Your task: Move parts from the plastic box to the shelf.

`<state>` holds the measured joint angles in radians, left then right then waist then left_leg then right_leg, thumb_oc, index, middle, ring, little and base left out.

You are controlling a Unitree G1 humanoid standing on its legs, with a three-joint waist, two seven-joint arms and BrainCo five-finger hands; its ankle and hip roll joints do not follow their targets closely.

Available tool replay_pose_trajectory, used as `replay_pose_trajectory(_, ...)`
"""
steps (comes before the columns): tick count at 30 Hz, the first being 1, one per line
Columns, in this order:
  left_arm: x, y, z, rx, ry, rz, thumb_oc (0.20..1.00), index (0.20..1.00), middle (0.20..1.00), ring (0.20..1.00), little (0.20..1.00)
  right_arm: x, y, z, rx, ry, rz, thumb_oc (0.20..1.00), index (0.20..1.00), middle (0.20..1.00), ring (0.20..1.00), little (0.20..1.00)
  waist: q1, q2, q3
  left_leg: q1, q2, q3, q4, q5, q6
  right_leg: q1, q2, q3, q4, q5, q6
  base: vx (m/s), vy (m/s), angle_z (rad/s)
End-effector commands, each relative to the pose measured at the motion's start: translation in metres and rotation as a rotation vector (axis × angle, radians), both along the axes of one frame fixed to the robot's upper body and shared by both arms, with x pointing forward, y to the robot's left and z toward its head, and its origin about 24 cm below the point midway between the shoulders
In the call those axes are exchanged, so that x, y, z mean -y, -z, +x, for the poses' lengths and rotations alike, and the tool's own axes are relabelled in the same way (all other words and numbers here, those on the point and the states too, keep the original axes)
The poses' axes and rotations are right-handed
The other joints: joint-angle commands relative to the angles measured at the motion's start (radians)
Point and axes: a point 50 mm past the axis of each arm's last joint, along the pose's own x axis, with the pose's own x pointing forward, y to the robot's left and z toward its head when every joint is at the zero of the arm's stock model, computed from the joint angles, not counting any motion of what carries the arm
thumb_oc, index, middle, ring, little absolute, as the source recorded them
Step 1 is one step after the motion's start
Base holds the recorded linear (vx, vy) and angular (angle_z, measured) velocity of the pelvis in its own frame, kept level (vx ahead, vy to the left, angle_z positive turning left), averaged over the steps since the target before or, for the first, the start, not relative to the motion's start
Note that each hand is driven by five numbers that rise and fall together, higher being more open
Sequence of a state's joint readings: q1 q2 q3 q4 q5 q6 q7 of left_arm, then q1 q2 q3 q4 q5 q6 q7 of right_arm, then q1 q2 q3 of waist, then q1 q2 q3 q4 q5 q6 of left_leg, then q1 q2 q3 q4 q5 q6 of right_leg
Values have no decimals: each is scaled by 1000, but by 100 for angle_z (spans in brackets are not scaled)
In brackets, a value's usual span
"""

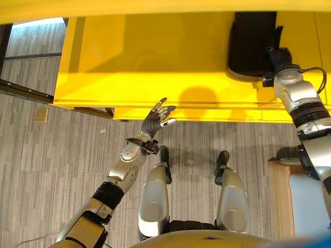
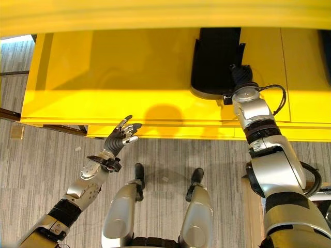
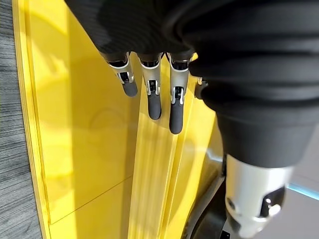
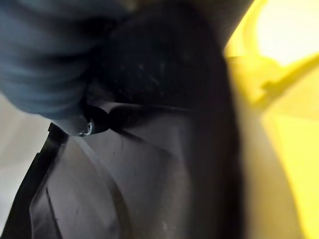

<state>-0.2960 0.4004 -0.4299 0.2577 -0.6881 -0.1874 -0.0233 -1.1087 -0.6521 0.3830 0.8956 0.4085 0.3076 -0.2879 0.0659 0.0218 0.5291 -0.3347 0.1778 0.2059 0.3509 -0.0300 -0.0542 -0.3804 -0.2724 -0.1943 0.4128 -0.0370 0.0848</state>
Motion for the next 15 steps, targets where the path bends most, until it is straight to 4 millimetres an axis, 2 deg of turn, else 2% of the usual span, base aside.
replay_pose_trajectory(1,29,32,-26,-156,116,3,1000,1000,1000,1000,1000,15,-33,-5,93,47,-52,200,200,200,200,200,-8,-12,-9,26,13,54,98,-127,38,-21,74,-24,121,-115,-38,-23,-70,-16)
replay_pose_trajectory(11,14,36,-32,-188,115,62,1000,1000,1000,1000,1000,39,-62,-11,135,123,-80,200,200,200,200,200,11,-46,-9,-18,62,59,165,-146,33,-34,84,-36,156,-128,-47,-29,-99,-8)
replay_pose_trajectory(15,14,36,-32,-188,115,62,1000,1000,1000,1000,1000,39,-62,-11,135,123,-80,200,200,200,200,200,11,-46,-9,-19,63,59,166,-146,33,-34,85,-36,156,-128,-47,2,-21,-1)
